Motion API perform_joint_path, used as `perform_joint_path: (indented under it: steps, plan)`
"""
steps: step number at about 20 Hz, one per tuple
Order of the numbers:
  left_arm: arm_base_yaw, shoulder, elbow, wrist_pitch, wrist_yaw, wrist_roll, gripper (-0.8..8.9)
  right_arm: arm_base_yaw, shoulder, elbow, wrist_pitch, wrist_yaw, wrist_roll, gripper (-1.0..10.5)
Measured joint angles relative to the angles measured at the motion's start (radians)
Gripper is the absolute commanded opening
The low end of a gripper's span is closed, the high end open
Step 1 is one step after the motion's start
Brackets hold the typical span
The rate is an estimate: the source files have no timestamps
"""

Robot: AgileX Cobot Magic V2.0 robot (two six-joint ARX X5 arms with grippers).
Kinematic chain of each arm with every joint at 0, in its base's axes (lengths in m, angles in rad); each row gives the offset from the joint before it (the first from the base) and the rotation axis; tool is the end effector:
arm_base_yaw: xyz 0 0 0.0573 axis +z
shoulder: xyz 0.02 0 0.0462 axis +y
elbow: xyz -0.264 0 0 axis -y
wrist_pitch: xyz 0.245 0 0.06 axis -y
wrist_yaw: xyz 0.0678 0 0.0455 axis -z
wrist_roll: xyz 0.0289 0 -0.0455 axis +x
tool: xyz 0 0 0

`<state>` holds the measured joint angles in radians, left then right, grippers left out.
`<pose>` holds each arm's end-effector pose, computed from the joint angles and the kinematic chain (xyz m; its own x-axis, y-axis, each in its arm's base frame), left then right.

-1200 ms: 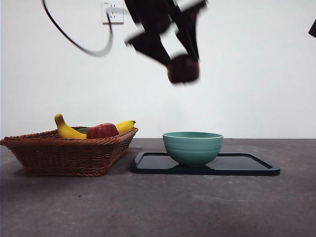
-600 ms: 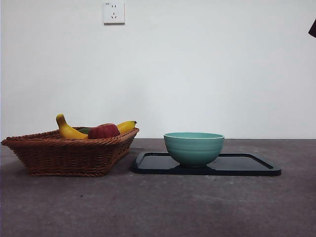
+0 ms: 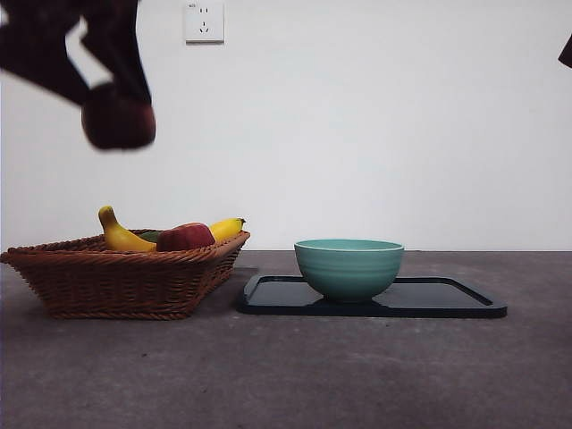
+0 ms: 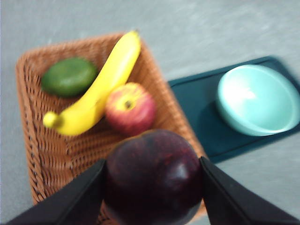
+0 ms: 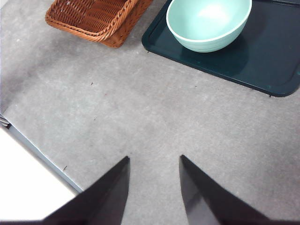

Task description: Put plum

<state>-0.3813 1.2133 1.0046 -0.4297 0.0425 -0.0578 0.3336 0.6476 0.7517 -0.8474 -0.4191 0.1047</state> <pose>0.2384 -0.0969 0.3011 0.7289 -0.3380 -0.5954 0.3708 0.9259 -0.0717 0.1060 0.0492 0.2842 0.5022 0.6047 -0.6182 -0.5122 0.7840 0.3508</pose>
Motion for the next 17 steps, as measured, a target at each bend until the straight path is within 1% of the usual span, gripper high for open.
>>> perform_joint_path:
  steps: [3, 12, 17]
  plan:
    - [0.033, 0.064, -0.058, 0.077, 0.001, 0.001, 2.17, 0.000, 0.000, 0.000, 0.000, 0.000, 0.000, 1.7]
    - [0.064, 0.311, -0.059, 0.229, 0.001, 0.009, 2.17, 0.000, 0.000, 0.000, 0.000, 0.000, 0.000, 1.7]
    - [0.065, 0.373, -0.059, 0.245, 0.001, 0.015, 2.18, 0.000, 0.000, 0.000, 0.000, 0.000, 0.000, 1.7]
